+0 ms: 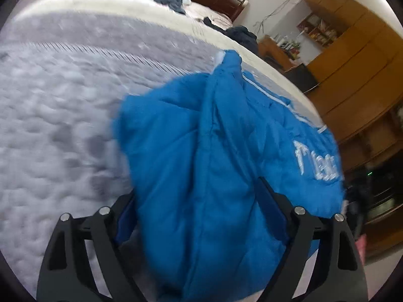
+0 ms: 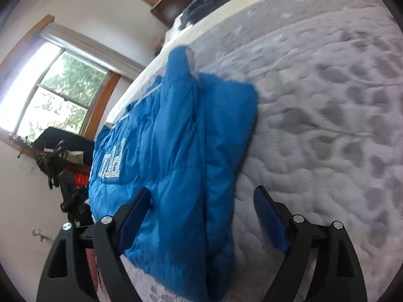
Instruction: Fold large clothes
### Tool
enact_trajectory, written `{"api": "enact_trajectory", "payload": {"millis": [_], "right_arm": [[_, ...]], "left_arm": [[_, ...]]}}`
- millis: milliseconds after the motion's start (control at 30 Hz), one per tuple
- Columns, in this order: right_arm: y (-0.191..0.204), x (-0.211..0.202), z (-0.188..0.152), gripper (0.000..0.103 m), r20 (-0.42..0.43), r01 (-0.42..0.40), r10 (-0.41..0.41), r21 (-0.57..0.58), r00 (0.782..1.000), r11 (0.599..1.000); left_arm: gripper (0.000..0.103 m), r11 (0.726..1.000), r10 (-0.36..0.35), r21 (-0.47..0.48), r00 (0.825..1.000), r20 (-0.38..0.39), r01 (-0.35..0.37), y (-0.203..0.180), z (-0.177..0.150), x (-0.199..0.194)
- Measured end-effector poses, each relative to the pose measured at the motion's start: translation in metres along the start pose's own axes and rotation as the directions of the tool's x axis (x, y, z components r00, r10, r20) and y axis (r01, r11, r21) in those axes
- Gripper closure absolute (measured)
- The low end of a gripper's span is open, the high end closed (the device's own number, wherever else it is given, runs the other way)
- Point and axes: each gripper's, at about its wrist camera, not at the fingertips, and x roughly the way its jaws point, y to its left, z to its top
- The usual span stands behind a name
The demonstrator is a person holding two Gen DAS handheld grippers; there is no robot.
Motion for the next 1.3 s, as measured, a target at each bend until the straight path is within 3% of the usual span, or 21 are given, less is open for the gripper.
{"api": "enact_trajectory", "payload": {"millis": [100, 167, 200, 300, 367, 500, 633, 767, 967, 1167, 1233, 1300], "right_arm": [[0.008, 0.01, 0.006, 0.018, 0.004, -0.007, 0.007, -0.02, 1.0, 1.0], [0.014, 0.016, 0.007, 0.041, -0.013, -0.038, 0.038, -0.02, 0.999, 0.999], [0.016, 0.018, 0.007, 0.042, -0.018, -0.046, 0.045, -0.008, 0.999, 0.999], [0.022, 0.014, 0.003, 0.064, 0.003, -0.045, 0.045, -0.017, 0.999, 0.999], [0.029, 0.006, -0.002, 0.075, 0.023, -0.06, 0.06, -0.021, 0.998, 0.998], [0.044, -0.016, -0.013, 0.078, 0.046, -0.08, 0.081, -0.038, 0.996, 0.996], [0.069, -0.043, -0.035, 0.079, 0.047, -0.091, 0.096, -0.092, 0.994, 0.992], [0.092, -0.074, -0.076, 0.079, 0.026, -0.085, 0.09, -0.154, 0.996, 0.984], [0.106, -0.098, -0.143, 0.078, -0.016, -0.082, 0.08, -0.201, 0.997, 0.976], [0.088, -0.09, -0.18, 0.076, -0.04, -0.076, 0.071, -0.16, 0.997, 0.984], [0.073, -0.082, -0.181, 0.074, -0.046, -0.073, 0.068, -0.122, 0.997, 0.99], [0.057, -0.072, -0.182, 0.071, -0.057, -0.072, 0.068, -0.075, 0.996, 0.995]], "left_arm": [[0.021, 1.0, 0.013, 0.002, 1.0, -0.005, -0.013, -0.011, 0.006, 0.011], [0.035, 0.999, 0.047, 0.013, 0.999, 0.0, -0.047, -0.02, 0.007, 0.014], [0.044, 0.998, 0.068, 0.016, 0.998, 0.005, -0.068, -0.024, 0.007, 0.014], [0.063, 0.991, 0.125, 0.045, 0.991, 0.038, -0.126, -0.036, 0.003, 0.009], [0.071, 0.99, 0.132, 0.047, 0.99, 0.058, -0.135, -0.042, 0.0, 0.001], [0.083, 0.997, 0.077, 0.023, 0.994, 0.075, -0.079, -0.047, -0.007, -0.024], [0.084, 0.999, 0.026, 0.042, 0.998, 0.064, -0.029, -0.061, -0.029, -0.051], [0.084, 0.998, -0.009, 0.064, 0.998, 0.057, 0.006, -0.065, -0.072, -0.091], [0.083, 0.996, -0.004, 0.088, 0.999, 0.053, -0.001, -0.063, -0.139, -0.136], [0.077, 0.996, 0.041, 0.076, 0.999, 0.035, -0.044, -0.041, -0.182, -0.132], [0.072, 0.997, 0.049, 0.061, 0.998, 0.039, -0.051, -0.031, -0.187, -0.125], [0.06, 0.996, 0.053, 0.067, 0.997, 0.049, -0.056, -0.024, -0.19, -0.114]]}}
